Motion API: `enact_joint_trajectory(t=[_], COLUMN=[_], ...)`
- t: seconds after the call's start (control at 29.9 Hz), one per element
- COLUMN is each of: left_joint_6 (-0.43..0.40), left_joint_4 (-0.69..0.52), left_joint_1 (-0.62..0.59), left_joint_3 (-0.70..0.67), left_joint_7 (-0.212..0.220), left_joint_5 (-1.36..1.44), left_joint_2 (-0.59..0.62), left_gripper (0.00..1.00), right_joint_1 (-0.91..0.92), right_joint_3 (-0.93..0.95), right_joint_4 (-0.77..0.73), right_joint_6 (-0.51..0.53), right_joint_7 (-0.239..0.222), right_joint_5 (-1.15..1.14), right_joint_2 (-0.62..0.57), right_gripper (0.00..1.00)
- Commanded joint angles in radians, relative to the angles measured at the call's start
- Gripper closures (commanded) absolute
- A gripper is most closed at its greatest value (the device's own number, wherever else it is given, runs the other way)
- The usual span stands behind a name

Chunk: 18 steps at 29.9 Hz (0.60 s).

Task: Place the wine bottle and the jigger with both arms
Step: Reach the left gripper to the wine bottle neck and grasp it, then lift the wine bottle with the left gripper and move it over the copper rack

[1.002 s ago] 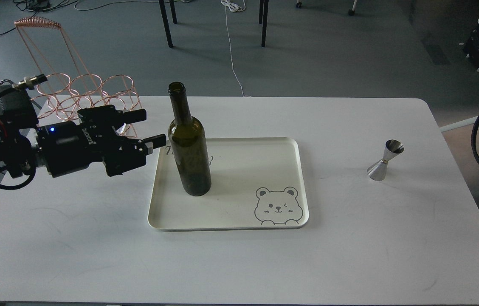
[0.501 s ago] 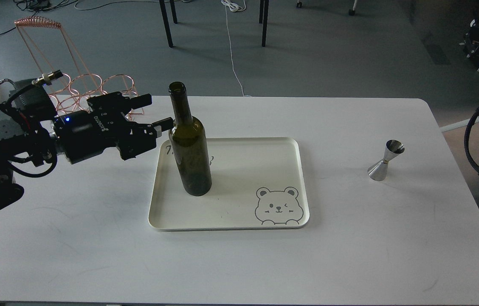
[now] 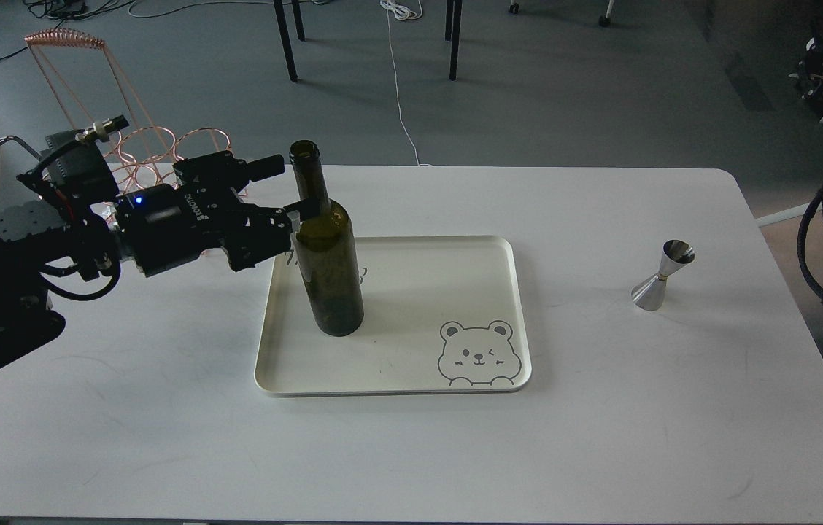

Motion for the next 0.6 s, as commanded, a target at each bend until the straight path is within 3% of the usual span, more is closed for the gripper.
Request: enact_joint_trajectory(t=[0.0,0.27,0.57], left_joint_6=[0.000,0.000,0.000], left_joint_4=[0.001,0.004,0.003], left_joint_1=[-0.014,-0.014,-0.020], left_joint_3=[0.000,0.000,0.003], left_joint_7=[0.022,0.055,0.050], left_joint_5=[-0.001,0.000,0.005], left_joint_2=[-0.013,-0.039,-0.037], left_gripper=[0.25,0.31,0.63], right_joint_1=[-0.001,-0.001,-0.002], right_joint_3=[0.000,-0.002,-0.003], right_joint_4=[-0.001,-0.001,-0.004], right_joint_6=[0.000,0.000,0.000], right_joint_7=[0.000,0.000,0.000], right_joint_5=[0.000,0.000,0.000], right_joint_2=[0.000,0.000,0.000], right_gripper=[0.04,0.04,0.04])
